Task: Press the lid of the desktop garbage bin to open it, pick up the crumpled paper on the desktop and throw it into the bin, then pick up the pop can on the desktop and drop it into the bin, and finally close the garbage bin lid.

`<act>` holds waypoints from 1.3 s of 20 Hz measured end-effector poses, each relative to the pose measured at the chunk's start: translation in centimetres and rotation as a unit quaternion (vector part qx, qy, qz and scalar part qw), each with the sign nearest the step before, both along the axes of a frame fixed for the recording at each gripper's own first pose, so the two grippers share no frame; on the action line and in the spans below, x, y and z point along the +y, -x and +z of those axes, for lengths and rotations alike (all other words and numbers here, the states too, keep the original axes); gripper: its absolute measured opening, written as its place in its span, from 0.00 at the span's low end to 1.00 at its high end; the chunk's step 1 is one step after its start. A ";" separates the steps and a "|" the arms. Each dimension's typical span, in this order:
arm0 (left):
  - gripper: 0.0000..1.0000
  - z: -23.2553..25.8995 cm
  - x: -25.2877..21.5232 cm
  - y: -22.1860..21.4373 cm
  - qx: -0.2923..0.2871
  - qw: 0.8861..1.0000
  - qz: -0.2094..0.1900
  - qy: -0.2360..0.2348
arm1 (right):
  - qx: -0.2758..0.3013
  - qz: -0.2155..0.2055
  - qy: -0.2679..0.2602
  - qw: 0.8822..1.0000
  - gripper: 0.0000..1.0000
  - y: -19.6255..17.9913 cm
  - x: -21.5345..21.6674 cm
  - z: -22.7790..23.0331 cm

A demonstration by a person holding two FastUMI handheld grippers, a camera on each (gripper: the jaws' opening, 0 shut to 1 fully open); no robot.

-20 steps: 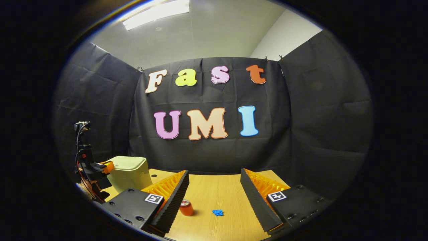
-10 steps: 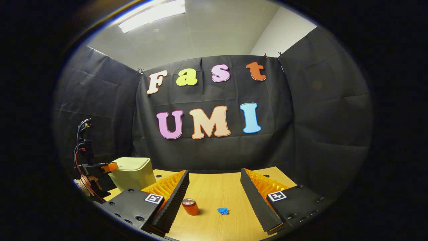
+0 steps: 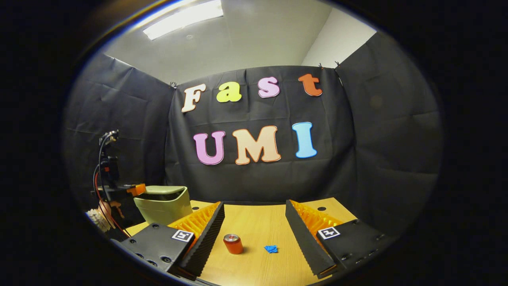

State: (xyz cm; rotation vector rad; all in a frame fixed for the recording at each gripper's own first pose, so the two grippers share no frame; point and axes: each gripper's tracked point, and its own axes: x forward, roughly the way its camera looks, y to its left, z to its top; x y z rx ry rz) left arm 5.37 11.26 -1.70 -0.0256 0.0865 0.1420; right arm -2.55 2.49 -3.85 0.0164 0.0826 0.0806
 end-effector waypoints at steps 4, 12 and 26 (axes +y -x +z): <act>0.00 3.4 -1.3 1.5 -0.027 1.000 -0.013 0.002 | 0.010 -0.001 0.007 1.000 0.97 -0.1 -0.5 -0.9; 0.00 3.6 -2.7 5.4 -0.025 1.000 -0.012 0.000 | 0.023 0.002 0.004 1.000 0.97 -2.1 -2.0 -1.8; 0.03 -2.9 -8.4 9.4 0.027 0.998 -0.061 0.011 | 0.091 0.027 0.004 0.995 0.97 -10.3 -5.1 -10.1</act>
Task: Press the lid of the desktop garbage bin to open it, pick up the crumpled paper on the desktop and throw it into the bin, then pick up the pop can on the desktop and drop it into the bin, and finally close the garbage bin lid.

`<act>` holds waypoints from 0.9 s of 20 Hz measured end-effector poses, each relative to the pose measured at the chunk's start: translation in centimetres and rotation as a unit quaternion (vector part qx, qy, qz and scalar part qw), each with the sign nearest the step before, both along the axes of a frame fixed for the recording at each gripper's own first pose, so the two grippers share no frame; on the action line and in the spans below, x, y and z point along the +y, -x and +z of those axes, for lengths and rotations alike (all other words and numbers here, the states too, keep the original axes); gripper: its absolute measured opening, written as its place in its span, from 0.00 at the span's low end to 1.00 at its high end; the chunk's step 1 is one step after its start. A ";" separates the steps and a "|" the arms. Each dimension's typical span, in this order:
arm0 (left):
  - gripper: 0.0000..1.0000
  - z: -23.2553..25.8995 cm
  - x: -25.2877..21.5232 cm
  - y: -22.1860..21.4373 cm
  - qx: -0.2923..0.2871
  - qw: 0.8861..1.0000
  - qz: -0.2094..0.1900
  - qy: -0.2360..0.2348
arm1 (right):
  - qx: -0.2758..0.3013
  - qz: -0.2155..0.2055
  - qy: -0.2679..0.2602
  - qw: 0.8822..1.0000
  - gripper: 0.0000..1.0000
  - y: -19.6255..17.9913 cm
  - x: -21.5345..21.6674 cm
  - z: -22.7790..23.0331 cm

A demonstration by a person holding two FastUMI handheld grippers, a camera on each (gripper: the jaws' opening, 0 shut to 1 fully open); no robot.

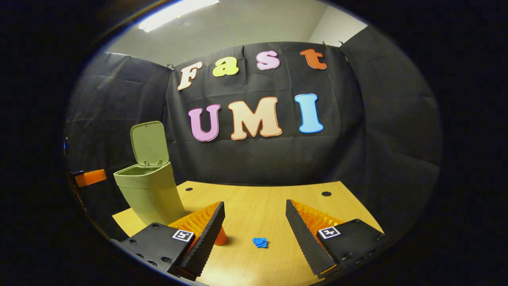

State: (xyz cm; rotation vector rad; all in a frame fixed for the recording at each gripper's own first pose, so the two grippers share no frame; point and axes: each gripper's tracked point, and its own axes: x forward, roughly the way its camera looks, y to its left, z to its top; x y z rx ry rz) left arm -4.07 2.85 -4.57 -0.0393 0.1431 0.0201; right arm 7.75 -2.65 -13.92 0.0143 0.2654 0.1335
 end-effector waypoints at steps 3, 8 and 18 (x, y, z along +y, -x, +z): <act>0.31 -1.4 -1.0 0.1 0.012 1.000 -0.004 -0.007 | 0.033 0.007 -0.002 0.999 0.98 -2.1 -0.3 -3.2; 0.98 -3.6 -0.1 0.8 0.043 0.998 0.024 -0.042 | 0.076 0.023 0.006 0.997 0.98 -5.4 -0.2 -7.8; 0.98 -6.7 2.7 3.5 0.086 0.990 0.090 -0.061 | 0.180 0.052 0.051 0.981 0.98 -10.4 0.4 -17.7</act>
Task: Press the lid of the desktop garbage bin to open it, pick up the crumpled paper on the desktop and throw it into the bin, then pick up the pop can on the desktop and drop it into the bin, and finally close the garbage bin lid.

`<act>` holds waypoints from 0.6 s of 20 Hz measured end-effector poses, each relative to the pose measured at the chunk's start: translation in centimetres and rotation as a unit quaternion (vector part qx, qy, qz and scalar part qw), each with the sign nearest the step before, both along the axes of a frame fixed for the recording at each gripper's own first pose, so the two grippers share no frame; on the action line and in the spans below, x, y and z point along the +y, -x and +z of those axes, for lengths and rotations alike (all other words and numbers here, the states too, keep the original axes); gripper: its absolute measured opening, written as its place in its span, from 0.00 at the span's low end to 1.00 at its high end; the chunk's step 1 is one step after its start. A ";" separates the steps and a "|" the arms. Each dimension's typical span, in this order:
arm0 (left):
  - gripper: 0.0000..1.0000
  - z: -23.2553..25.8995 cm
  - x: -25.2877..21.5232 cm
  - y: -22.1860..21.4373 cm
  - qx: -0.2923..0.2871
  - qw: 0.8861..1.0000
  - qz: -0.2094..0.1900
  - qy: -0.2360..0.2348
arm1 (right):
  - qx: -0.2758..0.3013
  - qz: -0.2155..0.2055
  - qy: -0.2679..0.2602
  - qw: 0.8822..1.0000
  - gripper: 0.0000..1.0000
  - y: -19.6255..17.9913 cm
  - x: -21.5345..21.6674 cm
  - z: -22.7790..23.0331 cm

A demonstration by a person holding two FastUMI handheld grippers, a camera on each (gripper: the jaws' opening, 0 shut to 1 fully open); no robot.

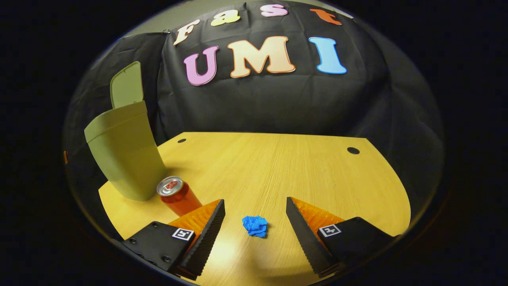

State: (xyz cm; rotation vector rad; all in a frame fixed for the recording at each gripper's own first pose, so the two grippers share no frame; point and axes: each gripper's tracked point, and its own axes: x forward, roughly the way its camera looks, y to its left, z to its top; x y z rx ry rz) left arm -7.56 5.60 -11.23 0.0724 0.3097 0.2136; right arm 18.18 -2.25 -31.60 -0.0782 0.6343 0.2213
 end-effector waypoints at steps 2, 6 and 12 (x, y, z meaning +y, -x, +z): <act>0.98 -0.5 0.8 0.8 0.007 1.000 0.015 -0.008 | 0.019 0.007 0.005 1.000 0.98 -0.6 0.4 -1.6; 0.98 -1.6 1.7 2.2 0.024 0.999 0.035 -0.010 | 0.052 0.017 0.016 0.998 0.98 -0.5 0.8 -4.3; 0.97 -3.9 1.9 3.1 0.048 0.998 0.047 0.004 | 0.057 0.029 0.041 0.997 0.79 -0.5 0.9 -6.0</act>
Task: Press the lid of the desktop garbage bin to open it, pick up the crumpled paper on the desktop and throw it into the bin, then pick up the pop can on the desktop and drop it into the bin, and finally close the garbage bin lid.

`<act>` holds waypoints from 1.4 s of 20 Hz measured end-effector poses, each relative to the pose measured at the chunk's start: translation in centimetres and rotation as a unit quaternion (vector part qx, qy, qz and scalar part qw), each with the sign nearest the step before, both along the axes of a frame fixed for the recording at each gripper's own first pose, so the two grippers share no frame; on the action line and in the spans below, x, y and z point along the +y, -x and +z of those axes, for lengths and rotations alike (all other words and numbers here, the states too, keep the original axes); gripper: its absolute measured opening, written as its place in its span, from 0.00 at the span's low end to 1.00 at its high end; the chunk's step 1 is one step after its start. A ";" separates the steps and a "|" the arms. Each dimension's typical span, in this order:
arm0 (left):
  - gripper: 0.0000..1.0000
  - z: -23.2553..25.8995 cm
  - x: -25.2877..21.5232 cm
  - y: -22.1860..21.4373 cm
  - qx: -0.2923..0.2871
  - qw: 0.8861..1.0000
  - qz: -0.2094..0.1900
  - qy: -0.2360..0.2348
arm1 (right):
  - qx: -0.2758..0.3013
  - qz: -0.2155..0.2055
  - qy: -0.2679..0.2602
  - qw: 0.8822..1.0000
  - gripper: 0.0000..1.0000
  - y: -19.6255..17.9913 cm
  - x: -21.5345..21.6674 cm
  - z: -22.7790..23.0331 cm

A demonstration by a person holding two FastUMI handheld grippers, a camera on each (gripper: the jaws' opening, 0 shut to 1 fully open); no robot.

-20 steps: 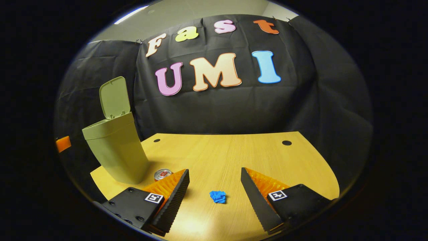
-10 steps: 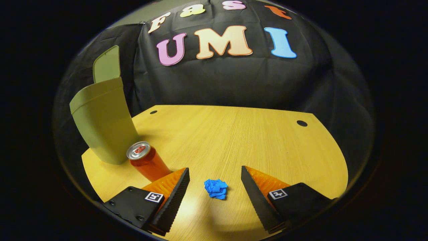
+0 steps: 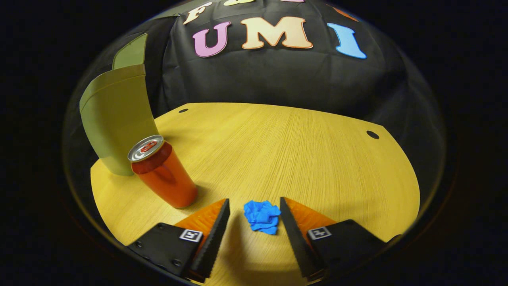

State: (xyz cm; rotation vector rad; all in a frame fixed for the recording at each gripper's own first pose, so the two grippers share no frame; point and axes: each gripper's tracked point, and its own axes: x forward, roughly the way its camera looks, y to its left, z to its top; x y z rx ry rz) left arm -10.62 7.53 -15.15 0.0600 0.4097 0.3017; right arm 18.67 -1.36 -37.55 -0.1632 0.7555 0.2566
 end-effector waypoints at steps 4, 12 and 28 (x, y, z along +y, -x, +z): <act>0.98 0.2 -0.8 -0.8 -0.004 1.000 -0.013 -0.018 | -0.002 0.006 -0.003 1.000 0.53 -0.1 0.3 0.1; 0.96 -0.2 -2.2 -1.7 -0.009 1.000 -0.028 -0.008 | -0.014 0.002 0.007 1.000 0.02 -0.2 -0.2 0.7; 0.96 -2.0 -8.5 -6.3 -0.007 0.985 -0.172 0.031 | -0.074 0.014 -0.017 0.997 0.02 5.7 1.9 13.4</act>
